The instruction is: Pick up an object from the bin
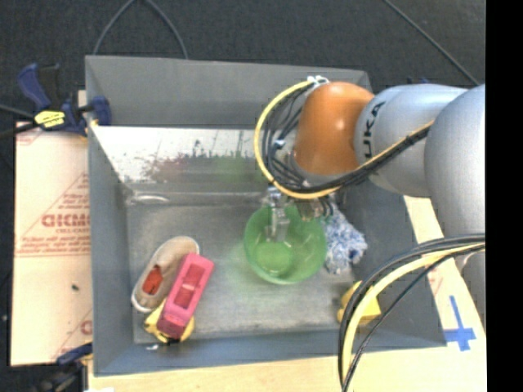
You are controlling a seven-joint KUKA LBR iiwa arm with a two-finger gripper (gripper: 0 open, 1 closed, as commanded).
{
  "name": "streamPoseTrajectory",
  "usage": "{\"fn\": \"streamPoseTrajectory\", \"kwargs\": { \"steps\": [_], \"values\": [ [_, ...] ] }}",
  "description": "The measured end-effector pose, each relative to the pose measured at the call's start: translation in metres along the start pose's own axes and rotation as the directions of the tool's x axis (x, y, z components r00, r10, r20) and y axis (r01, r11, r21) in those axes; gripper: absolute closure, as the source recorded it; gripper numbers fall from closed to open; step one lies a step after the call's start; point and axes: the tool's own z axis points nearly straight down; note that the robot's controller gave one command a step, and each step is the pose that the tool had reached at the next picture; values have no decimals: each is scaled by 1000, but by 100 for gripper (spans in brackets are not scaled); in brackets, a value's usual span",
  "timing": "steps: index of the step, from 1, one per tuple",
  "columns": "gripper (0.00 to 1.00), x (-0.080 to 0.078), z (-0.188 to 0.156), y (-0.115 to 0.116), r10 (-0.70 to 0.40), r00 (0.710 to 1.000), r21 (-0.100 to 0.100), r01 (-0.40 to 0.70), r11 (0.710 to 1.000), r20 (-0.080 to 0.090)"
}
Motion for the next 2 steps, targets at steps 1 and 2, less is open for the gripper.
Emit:
{"fn": "streamPoseTrajectory", "kwargs": {
  "steps": [1,2],
  "values": [
    [100,0,0,0,0,1000,0,0,1000,0],
    [100,3,-17,0,0,1000,-1,0,1000,-8]
  ]
}}
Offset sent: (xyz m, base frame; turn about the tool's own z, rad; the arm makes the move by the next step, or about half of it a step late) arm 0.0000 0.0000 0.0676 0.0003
